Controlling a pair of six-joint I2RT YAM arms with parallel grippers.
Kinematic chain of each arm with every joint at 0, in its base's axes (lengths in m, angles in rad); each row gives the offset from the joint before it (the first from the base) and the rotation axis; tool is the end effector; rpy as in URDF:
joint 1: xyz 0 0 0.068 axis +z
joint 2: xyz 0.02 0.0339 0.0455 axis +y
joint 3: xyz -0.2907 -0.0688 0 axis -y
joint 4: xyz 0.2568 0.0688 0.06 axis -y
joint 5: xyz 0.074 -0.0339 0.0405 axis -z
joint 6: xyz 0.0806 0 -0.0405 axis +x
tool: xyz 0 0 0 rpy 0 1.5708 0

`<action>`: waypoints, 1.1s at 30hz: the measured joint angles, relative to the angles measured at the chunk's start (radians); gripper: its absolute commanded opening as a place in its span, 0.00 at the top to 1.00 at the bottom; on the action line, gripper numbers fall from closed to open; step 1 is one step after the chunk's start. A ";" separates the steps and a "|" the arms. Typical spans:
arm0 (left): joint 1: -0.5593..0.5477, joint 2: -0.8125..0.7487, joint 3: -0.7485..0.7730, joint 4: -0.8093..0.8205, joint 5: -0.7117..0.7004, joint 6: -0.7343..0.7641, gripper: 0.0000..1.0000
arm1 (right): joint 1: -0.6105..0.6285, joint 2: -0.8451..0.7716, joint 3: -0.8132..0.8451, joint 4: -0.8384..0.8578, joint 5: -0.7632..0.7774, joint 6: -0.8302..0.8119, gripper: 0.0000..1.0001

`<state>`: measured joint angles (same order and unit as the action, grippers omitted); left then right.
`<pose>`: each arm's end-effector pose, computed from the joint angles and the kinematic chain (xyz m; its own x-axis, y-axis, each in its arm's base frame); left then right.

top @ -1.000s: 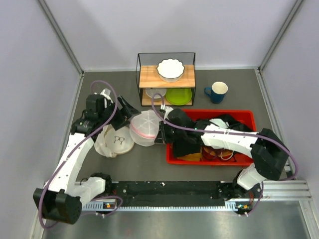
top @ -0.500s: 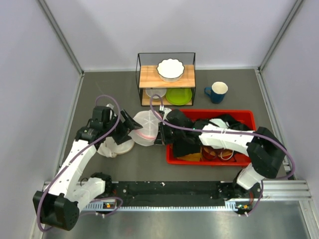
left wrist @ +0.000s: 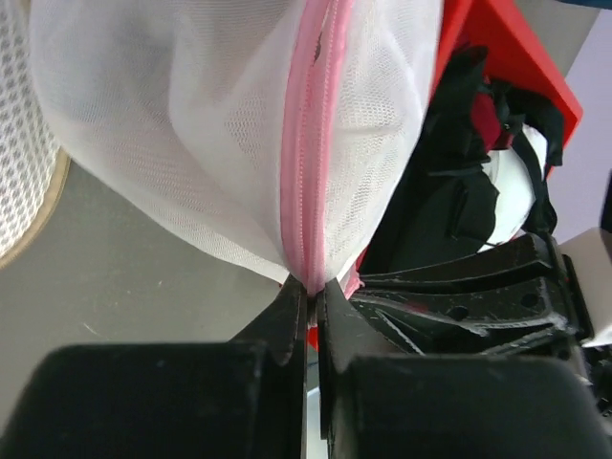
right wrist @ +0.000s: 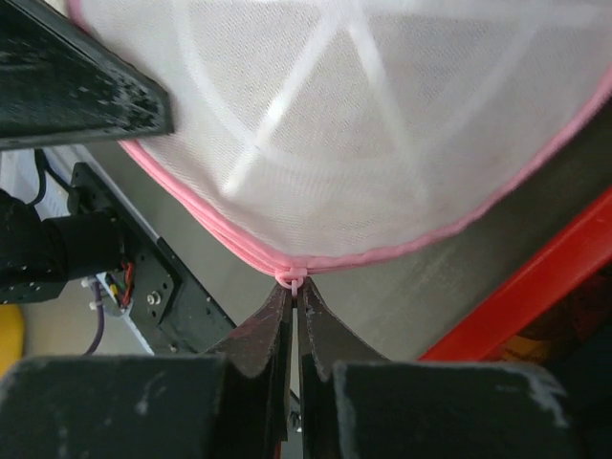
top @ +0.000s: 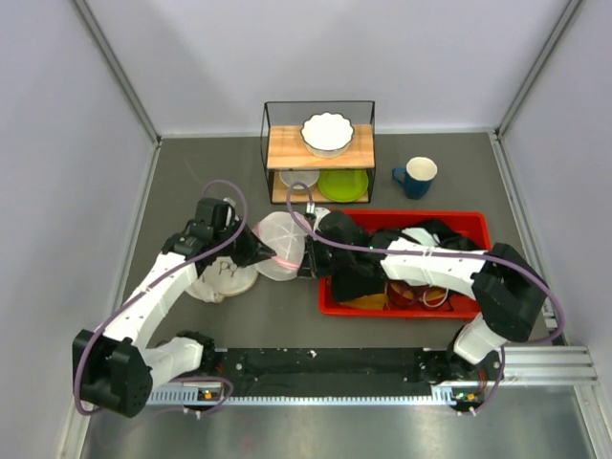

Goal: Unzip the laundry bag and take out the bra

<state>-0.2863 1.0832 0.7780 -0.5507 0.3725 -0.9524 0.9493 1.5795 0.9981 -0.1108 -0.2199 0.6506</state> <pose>0.2263 -0.0972 0.2378 -0.8208 -0.5495 -0.1561 -0.3051 0.6527 -0.6935 0.2114 0.3254 0.2159 -0.8355 -0.1514 -0.5283 -0.4841 0.6578 0.5770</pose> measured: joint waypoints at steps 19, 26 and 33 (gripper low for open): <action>0.113 0.327 0.330 -0.105 0.075 0.263 0.44 | 0.018 -0.087 0.003 -0.011 0.095 -0.021 1.00; 0.124 0.289 0.371 -0.114 0.018 0.276 0.20 | 0.028 -0.026 0.058 -0.039 0.070 -0.001 1.00; 0.117 -0.046 0.304 -0.154 -0.024 0.238 0.22 | 0.029 -0.014 0.063 -0.039 0.066 0.011 1.00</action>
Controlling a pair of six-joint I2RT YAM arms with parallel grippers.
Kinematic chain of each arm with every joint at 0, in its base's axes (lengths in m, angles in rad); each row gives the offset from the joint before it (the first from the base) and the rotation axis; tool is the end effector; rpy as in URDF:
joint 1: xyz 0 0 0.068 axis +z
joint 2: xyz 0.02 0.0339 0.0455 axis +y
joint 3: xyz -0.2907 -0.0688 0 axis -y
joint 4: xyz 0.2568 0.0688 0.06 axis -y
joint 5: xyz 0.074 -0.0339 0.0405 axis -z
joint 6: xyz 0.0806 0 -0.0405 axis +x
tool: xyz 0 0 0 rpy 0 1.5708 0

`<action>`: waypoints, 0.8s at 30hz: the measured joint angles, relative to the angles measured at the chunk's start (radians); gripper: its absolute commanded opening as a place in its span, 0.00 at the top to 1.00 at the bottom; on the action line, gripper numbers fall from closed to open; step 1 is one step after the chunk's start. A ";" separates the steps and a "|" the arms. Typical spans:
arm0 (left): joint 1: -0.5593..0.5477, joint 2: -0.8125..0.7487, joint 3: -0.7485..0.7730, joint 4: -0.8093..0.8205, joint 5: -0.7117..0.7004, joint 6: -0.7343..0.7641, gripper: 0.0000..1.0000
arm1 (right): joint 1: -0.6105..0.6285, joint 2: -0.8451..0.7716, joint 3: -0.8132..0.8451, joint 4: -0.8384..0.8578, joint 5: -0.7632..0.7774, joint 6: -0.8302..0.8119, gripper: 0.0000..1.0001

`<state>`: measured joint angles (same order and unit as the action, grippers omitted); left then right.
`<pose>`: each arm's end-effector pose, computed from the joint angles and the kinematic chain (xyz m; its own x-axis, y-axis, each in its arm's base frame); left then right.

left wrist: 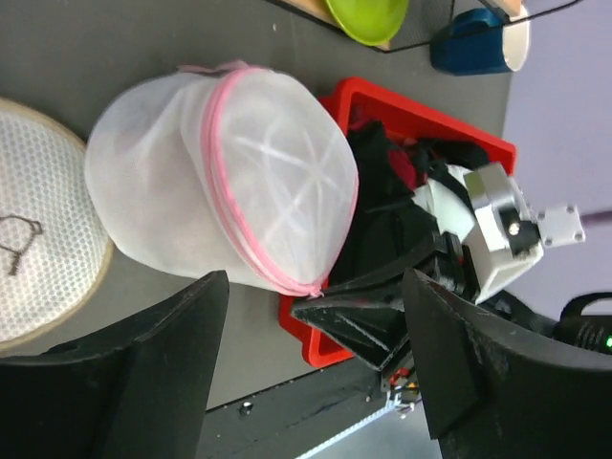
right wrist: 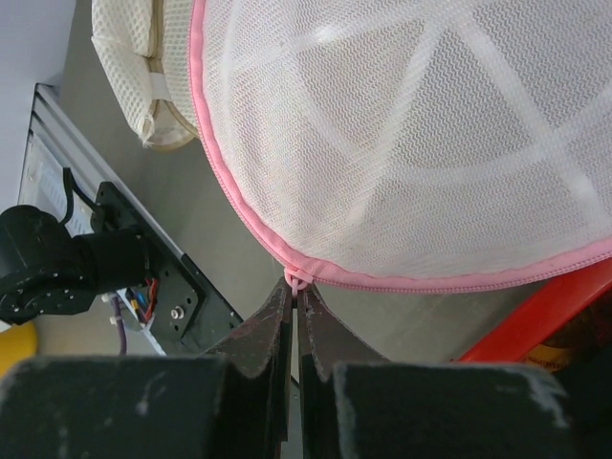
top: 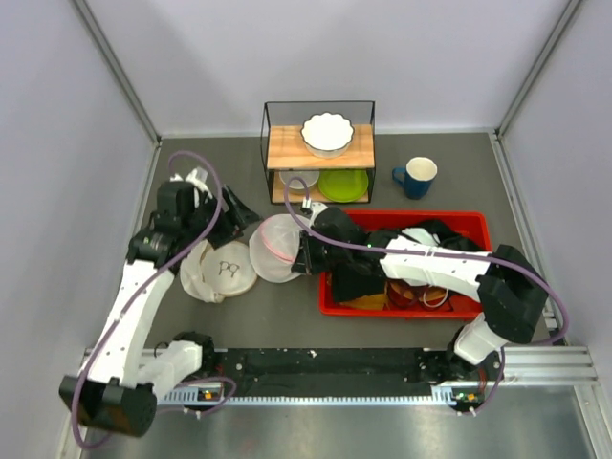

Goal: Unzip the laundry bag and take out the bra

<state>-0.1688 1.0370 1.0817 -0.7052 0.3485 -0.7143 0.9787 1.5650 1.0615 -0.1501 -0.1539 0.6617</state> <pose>0.2361 -0.0682 0.3433 -0.7345 -0.4994 -0.4594 -0.0760 0.7333 -0.6756 0.2097 0.3340 0.2394 -0.8133 -0.1212 -0.5691 -0.4920 0.6655 0.5614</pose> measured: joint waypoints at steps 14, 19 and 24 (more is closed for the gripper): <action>-0.098 0.034 -0.276 0.168 0.054 -0.195 0.38 | 0.000 0.026 0.001 0.000 -0.014 0.005 1.00; -0.117 0.087 -0.277 0.257 0.054 -0.220 0.89 | 0.000 0.027 0.001 -0.001 -0.023 0.005 1.00; -0.133 0.147 -0.249 0.254 0.045 -0.195 1.00 | -0.006 0.026 -0.003 -0.004 -0.021 0.006 1.00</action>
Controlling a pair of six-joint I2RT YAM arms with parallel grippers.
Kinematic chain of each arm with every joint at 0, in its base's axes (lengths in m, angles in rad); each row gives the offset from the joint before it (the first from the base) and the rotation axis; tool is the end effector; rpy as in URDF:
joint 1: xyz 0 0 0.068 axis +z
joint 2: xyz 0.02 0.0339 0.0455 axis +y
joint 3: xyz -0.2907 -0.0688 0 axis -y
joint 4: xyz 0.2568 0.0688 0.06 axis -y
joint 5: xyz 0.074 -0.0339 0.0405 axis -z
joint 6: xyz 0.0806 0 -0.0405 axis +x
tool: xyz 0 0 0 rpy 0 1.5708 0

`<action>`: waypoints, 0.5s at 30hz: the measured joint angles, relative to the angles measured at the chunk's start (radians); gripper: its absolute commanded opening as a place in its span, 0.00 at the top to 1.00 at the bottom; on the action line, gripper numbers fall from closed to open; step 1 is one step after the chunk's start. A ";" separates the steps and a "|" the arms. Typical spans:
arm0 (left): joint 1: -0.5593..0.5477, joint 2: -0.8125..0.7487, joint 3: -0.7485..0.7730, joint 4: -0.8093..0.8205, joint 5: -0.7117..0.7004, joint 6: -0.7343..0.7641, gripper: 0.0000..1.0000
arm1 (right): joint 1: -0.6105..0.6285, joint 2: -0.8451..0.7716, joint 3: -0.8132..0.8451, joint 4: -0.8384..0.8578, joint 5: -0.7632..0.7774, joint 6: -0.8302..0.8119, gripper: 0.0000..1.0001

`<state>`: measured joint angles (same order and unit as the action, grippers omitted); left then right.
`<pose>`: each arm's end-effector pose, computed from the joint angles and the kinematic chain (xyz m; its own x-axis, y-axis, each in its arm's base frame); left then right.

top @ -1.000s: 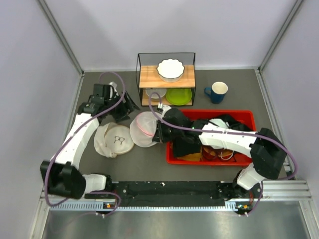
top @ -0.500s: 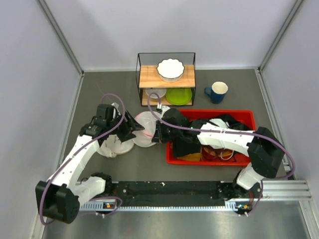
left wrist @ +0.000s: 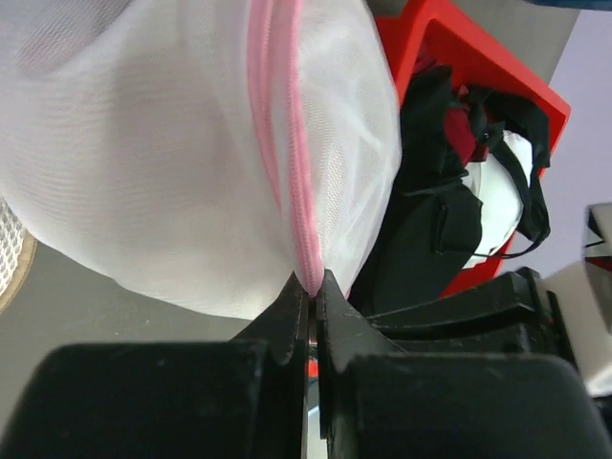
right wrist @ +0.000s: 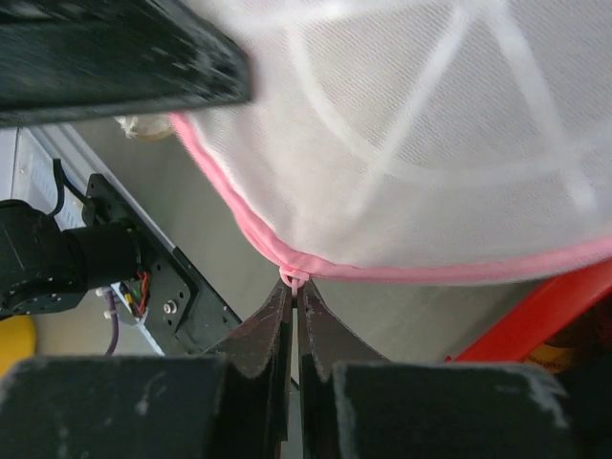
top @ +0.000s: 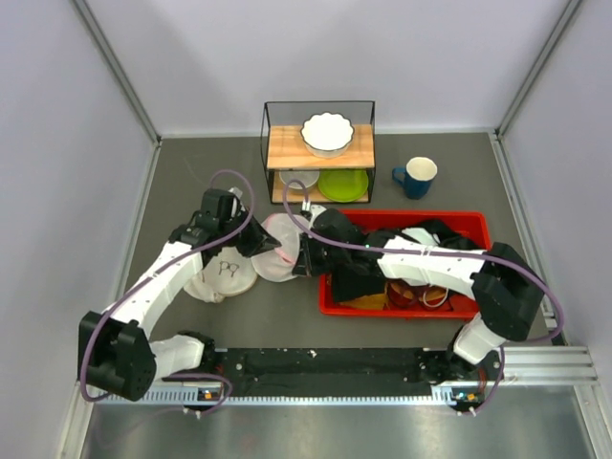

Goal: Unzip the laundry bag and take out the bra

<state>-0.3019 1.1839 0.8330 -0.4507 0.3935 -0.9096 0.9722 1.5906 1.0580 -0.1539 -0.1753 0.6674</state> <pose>0.2537 -0.1114 0.2441 -0.8389 -0.5022 -0.2097 -0.2164 0.6614 -0.7181 0.2116 0.3351 0.2282 -0.8311 -0.1368 -0.5391 -0.4776 0.6724 0.5656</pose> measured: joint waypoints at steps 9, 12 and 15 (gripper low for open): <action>0.053 0.008 0.208 -0.130 -0.033 0.135 1.00 | -0.095 -0.131 -0.127 0.037 0.032 0.007 1.00; 0.090 0.047 0.253 -0.159 0.001 0.177 1.00 | -0.094 -0.155 -0.129 0.066 0.027 0.007 1.00; 0.105 0.126 0.304 -0.171 0.046 0.213 0.99 | -0.090 -0.157 -0.129 0.079 0.023 0.010 1.00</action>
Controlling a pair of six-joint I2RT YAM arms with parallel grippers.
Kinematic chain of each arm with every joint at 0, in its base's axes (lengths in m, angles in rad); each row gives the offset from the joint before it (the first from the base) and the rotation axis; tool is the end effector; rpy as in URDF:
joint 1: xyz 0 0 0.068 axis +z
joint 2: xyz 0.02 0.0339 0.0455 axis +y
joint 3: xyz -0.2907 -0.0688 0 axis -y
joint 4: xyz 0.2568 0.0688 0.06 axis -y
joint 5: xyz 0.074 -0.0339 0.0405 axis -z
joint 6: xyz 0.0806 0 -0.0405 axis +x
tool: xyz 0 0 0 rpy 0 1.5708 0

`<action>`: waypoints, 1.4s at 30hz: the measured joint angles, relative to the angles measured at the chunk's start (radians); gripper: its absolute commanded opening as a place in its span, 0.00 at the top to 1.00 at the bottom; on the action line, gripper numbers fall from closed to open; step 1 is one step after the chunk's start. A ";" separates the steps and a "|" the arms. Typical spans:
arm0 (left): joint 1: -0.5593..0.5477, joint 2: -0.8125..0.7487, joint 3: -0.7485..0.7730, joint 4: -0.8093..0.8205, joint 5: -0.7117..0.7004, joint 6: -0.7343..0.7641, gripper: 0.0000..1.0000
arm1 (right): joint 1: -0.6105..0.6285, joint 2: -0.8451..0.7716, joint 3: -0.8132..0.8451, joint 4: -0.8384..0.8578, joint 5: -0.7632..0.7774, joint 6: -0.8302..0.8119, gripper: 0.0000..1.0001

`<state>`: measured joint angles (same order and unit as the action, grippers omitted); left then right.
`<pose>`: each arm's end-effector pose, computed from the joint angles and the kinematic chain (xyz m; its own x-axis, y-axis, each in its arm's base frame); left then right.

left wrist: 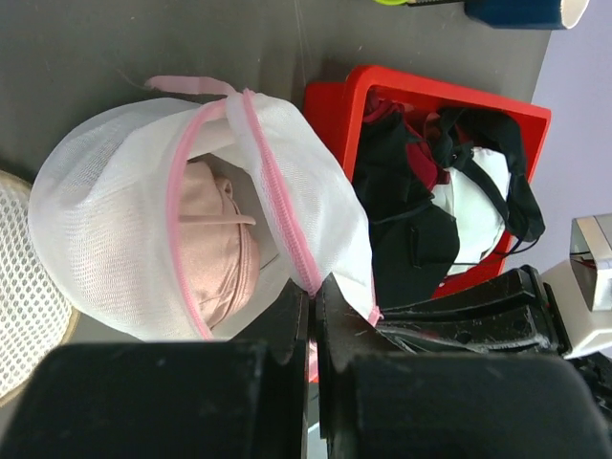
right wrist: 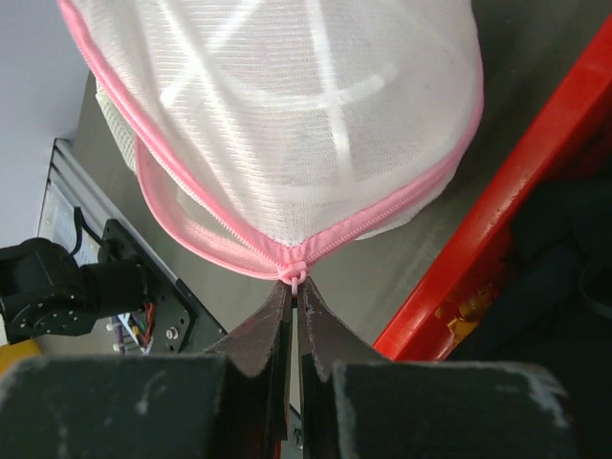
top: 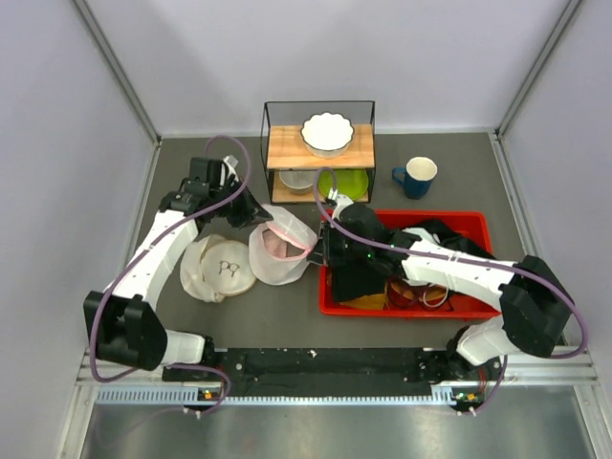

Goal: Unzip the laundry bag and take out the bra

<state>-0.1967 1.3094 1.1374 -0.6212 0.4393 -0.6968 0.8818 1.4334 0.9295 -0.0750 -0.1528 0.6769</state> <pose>0.2985 -0.0944 0.3048 -0.8373 -0.4254 -0.3435 -0.0884 0.7254 -0.6827 0.2211 0.2877 0.2459 -0.7997 0.0028 -0.6003 -0.4400 0.6777 0.5892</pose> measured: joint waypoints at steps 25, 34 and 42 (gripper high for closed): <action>0.011 -0.361 -0.124 -0.151 -0.001 -0.012 0.33 | 0.005 0.034 0.002 -0.022 -0.062 0.008 1.00; -0.055 -0.417 -0.377 -0.034 0.002 -0.177 0.35 | 0.005 0.034 0.002 -0.015 -0.066 0.016 1.00; -0.106 -0.333 -0.396 0.097 -0.011 -0.237 0.38 | 0.005 0.037 0.001 -0.015 -0.074 0.016 1.00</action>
<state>-0.3031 0.9764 0.7418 -0.5247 0.4282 -0.9333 0.8871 1.4700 0.9306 -0.0898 -0.2264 0.6930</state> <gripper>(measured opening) 0.647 0.008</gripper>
